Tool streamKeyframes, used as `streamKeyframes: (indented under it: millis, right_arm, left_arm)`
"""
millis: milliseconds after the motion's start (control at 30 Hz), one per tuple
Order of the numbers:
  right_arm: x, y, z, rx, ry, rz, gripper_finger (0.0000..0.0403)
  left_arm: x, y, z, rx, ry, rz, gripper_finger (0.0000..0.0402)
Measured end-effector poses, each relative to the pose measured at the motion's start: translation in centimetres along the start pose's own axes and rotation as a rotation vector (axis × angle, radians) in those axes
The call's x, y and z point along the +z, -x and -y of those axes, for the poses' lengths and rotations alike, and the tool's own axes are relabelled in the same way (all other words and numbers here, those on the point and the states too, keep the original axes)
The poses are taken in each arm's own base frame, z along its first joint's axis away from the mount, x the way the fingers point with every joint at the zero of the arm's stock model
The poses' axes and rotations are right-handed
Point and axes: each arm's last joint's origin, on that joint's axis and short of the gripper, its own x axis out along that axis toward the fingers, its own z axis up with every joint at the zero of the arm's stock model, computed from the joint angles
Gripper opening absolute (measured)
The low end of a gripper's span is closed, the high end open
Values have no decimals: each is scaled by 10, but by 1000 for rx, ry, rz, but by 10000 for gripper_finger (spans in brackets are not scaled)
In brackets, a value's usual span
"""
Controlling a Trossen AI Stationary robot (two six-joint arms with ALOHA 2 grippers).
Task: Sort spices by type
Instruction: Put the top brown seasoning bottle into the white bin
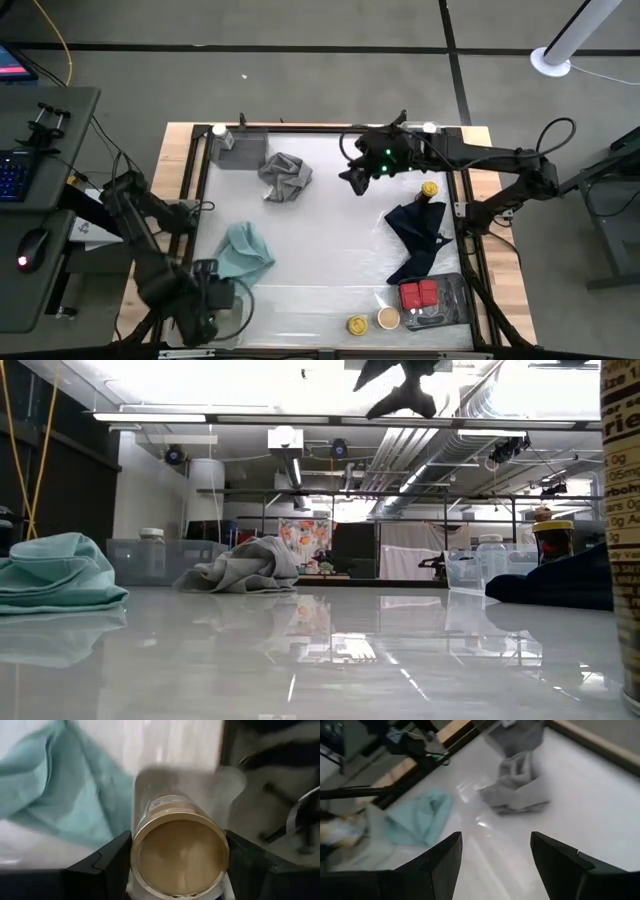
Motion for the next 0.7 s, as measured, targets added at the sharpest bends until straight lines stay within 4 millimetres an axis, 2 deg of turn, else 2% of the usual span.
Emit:
streamKeyframes:
  millis: [167, 300, 500, 700]
  right_arm:
    - [-13, 2, -25, 51, -67, -5, 233]
    - [-22, 4, -38, 43, -93, 6, 233]
    - [-28, 6, -46, 23, -96, 26, 233]
    - [-28, 6, -46, 22, -65, 27, 233]
  left_arm:
    - [-21, -20, 10, 16, -115, -12, 233]
    - [-26, -34, 11, 31, -135, -7, 233]
    - [-37, -50, 8, 67, -115, -53, 233]
    - [-37, -54, 9, 52, -82, -58, 233]
